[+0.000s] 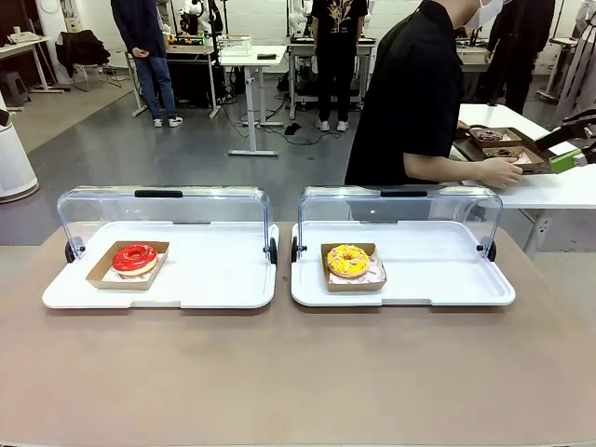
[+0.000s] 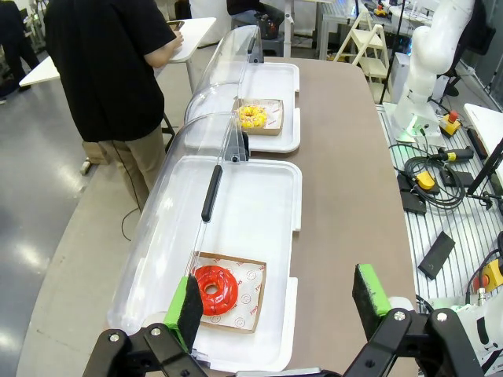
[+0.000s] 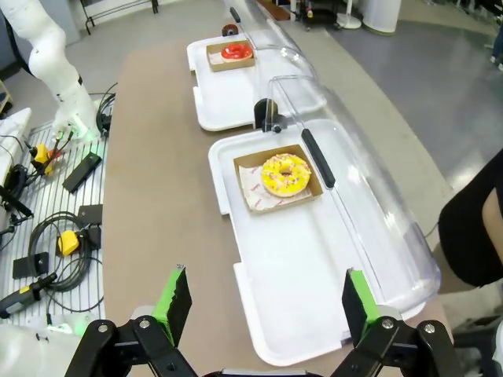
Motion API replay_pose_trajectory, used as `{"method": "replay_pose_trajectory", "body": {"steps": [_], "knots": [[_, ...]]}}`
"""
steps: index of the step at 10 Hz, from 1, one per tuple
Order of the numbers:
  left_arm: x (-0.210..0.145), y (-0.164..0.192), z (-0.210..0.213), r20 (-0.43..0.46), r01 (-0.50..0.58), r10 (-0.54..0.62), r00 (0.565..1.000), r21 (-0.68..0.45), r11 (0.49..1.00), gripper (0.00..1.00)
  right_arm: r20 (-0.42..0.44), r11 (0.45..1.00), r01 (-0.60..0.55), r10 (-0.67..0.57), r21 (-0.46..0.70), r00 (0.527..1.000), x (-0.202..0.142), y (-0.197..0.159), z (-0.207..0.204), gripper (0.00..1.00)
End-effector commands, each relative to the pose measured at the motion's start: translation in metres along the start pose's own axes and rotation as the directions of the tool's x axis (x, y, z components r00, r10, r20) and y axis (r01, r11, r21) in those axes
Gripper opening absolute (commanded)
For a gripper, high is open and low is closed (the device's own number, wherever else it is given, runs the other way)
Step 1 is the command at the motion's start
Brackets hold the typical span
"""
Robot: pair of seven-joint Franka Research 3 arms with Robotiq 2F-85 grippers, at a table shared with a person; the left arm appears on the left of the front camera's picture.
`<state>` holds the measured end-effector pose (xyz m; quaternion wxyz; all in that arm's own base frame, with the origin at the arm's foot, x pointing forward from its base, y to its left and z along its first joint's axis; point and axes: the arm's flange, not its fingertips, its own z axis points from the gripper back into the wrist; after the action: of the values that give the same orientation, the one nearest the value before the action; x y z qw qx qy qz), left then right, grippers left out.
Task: Provide the desired donut to the person.
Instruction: Place the picked Paper togo box onto the Handle tray extended by the person.
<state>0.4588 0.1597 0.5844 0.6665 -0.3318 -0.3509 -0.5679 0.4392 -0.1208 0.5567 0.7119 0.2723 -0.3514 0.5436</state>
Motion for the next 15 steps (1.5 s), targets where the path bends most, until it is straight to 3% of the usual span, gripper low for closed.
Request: {"method": "replay_pose_trajectory", "body": {"steps": [1,15], "knots": [[0.0005,-0.0023,0.0001,0.006,0.004,-0.004,1.000,0.000,1.000,1.00,0.011,1.000,-0.016,0.016,0.006,1.000,-0.0001,0.0008,-0.0002,1.00],[0.0005,-0.0023,0.0001,0.006,0.004,-0.004,1.000,0.000,1.000,1.00,0.011,1.000,-0.016,0.016,0.006,1.000,-0.0001,0.0008,-0.0002,1.00]]}}
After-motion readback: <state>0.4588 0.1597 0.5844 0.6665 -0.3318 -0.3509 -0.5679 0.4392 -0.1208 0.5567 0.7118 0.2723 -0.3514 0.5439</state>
